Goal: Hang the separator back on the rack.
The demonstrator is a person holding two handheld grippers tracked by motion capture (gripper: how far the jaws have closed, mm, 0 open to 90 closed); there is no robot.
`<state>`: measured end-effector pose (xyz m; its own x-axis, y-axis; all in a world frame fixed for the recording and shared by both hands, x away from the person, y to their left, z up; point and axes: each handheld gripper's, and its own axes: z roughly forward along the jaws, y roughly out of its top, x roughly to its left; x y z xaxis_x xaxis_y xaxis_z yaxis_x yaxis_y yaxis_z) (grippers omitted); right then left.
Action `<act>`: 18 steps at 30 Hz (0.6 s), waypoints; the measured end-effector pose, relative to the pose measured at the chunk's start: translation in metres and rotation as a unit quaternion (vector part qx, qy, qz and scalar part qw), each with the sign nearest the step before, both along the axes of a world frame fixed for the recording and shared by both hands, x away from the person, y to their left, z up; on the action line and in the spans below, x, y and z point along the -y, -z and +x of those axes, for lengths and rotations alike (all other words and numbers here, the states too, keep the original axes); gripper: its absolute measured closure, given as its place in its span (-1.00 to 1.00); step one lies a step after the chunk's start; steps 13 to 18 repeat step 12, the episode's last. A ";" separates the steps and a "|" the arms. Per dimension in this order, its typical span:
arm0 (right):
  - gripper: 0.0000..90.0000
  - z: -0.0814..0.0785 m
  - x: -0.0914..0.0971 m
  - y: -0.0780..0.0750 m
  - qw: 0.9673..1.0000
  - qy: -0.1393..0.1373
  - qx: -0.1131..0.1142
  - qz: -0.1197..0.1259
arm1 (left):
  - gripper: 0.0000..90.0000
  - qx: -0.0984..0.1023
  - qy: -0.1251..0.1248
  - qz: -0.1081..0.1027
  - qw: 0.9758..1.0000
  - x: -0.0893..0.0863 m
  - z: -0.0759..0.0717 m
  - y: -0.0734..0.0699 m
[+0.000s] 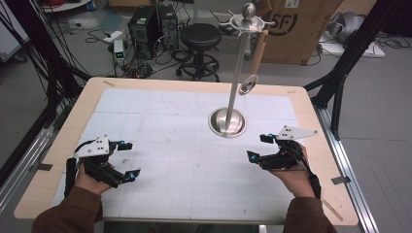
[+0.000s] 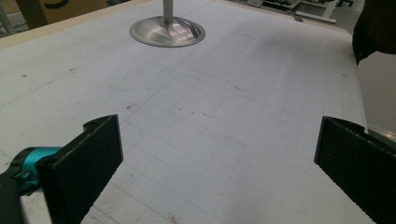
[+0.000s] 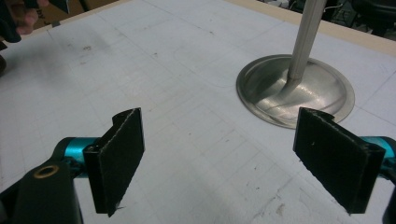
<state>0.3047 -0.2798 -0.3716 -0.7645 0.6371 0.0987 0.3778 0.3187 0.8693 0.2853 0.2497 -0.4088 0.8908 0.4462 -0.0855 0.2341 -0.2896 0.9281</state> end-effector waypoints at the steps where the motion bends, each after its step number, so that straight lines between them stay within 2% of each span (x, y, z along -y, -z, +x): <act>1: -0.65 0.000 0.000 0.000 1.000 -0.001 0.000 0.000 | -0.96 0.000 0.001 0.000 1.000 0.000 0.000 0.000; 18: -0.65 0.000 0.000 0.000 1.000 -0.003 0.002 0.002 | -0.96 0.000 -0.002 0.001 1.000 0.000 0.000 0.000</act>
